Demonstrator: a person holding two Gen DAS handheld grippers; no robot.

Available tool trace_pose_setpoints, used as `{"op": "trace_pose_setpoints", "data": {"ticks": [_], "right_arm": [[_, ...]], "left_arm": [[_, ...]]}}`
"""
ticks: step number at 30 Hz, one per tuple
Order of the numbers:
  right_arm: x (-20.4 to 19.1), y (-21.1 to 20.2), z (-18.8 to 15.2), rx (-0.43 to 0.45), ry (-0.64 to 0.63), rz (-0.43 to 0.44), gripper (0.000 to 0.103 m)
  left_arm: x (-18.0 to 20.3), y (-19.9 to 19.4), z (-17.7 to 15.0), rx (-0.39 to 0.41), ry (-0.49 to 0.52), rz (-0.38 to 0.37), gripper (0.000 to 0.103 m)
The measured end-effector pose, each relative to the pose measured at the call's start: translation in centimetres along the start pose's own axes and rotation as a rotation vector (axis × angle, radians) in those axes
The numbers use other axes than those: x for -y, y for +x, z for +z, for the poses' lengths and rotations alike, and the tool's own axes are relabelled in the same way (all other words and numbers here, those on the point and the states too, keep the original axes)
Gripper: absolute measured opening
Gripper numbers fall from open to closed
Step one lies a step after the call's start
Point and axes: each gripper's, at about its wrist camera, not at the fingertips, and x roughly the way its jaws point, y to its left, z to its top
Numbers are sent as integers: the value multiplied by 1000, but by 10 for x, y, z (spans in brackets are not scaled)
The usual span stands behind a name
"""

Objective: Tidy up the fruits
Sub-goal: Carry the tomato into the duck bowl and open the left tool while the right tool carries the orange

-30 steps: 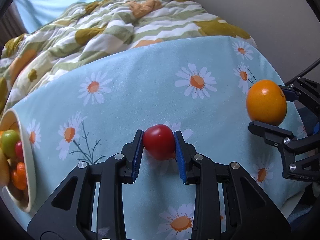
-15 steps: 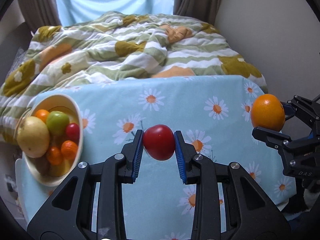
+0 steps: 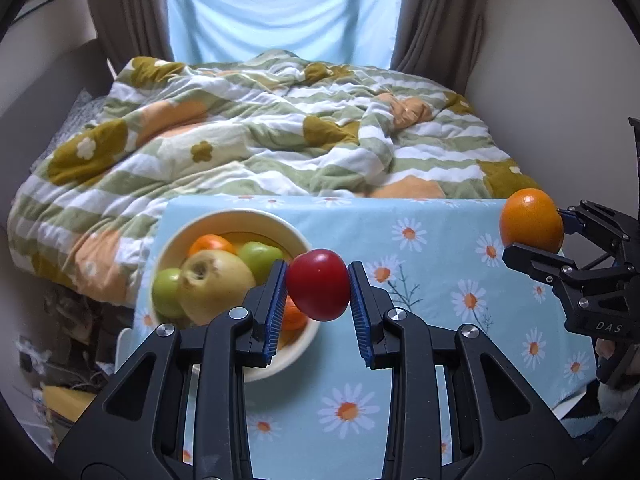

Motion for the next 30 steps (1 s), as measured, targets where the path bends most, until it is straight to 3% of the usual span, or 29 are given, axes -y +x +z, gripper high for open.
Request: {"op": "trace_pose_setpoints", "data": {"ticks": [6, 15, 22, 30], "right_arm": [[-35, 23, 33, 12, 44, -7, 56], [-67, 69, 66, -1, 99, -34, 56], [-80, 104, 78, -18, 153, -62, 56], [-87, 128, 82, -38, 208, -87, 56]], "left_arm": [[-60, 4, 13, -12, -1, -9, 37], [-134, 50, 28, -78, -4, -49, 37], [-164, 97, 29, -165, 33, -99, 37], [-172, 130, 28, -226, 96, -150, 37]]}}
